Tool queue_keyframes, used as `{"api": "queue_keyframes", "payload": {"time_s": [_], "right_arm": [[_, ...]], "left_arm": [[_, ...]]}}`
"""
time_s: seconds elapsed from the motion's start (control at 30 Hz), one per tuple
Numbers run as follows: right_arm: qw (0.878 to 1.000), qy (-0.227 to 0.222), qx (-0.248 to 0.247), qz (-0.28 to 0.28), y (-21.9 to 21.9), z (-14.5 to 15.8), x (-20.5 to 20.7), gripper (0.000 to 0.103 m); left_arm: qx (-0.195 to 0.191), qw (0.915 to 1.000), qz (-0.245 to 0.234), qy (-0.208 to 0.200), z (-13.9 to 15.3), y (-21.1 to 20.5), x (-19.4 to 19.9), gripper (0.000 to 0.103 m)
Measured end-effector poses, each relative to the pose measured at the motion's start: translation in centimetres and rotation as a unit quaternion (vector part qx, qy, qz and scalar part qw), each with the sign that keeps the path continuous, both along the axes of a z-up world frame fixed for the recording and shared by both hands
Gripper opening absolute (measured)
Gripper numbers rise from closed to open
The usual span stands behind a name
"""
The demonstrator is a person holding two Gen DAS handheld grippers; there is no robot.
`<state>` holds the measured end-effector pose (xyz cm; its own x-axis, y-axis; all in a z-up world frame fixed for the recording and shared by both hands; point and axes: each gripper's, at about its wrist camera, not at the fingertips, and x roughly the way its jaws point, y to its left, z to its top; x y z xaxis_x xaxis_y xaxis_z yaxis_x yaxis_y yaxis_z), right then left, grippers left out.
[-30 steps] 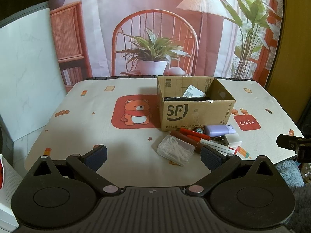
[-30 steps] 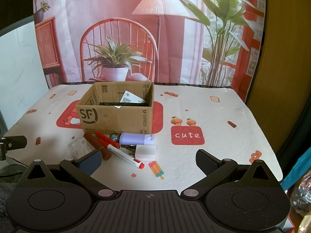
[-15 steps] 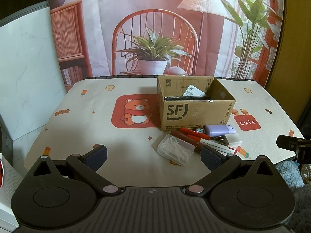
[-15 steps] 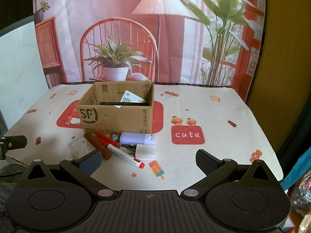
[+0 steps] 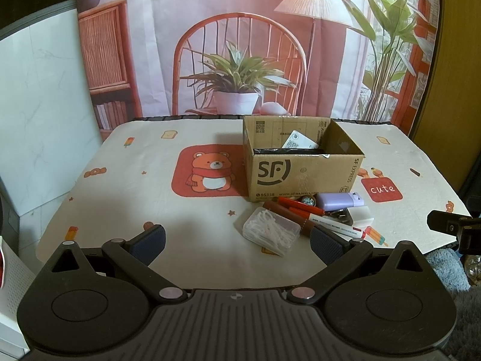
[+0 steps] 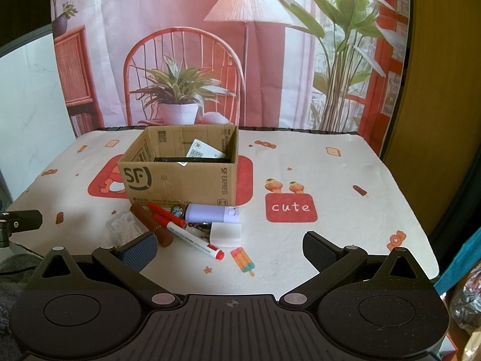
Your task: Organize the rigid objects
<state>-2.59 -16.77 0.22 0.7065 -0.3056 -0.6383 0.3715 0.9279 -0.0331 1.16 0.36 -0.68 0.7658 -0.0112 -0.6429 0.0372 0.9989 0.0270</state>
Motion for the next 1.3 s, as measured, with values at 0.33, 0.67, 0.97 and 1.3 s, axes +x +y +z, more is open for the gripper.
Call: {"api": "queue_keyframes", "payload": {"time_s": [0.33,0.67,0.97,1.3], "right_arm": [[1.0,0.0,0.0,0.0,0.0,-0.1,0.0,0.103],[1.0,0.0,0.001,0.0,0.2,-0.2,0.0,0.103],[1.0,0.0,0.001,0.0,-0.1,-0.1,0.1,0.103],[1.0,-0.002,-0.007,0.017,0.7,-0.4,0.2,0.103]], "left_arm": [[-0.004,1.0,0.002,0.004,-0.2,-0.1,0.1,0.103],[-0.005,1.0,0.002,0.006,-0.2,0.0,0.2,0.103],[-0.006,1.0,0.003,0.006,-0.3,-0.1,0.2,0.103],[-0.009,0.9998,-0.001,0.015,-0.4,0.0,0.6,0.103]]}}
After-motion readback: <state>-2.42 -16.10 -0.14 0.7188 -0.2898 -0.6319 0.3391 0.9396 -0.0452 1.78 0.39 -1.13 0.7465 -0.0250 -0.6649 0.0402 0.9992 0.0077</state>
